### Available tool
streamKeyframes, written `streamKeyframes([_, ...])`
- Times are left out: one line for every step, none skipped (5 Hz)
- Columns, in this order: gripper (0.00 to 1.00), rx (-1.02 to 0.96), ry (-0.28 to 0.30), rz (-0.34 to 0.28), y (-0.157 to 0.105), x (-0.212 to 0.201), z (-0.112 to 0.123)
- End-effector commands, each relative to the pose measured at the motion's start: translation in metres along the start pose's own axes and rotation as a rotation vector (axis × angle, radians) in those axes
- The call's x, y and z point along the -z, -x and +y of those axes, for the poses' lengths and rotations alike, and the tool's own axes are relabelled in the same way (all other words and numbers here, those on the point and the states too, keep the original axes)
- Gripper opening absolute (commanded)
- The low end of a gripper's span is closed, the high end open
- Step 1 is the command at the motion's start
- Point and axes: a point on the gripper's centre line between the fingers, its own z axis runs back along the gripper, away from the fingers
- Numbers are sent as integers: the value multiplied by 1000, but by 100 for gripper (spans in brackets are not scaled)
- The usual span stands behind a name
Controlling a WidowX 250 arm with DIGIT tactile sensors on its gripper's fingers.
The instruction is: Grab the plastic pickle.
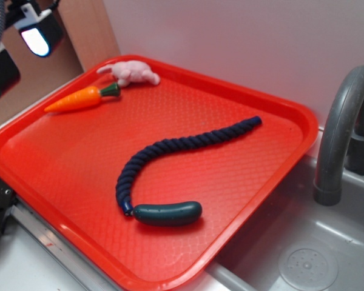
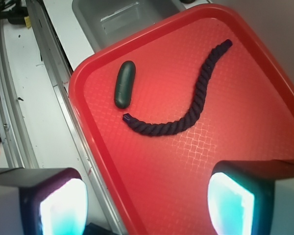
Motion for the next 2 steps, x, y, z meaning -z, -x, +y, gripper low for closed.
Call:
streamKeyframes([100, 91, 45, 15, -20, 26, -7])
streamKeyframes([100, 175, 101, 52, -36, 59, -15])
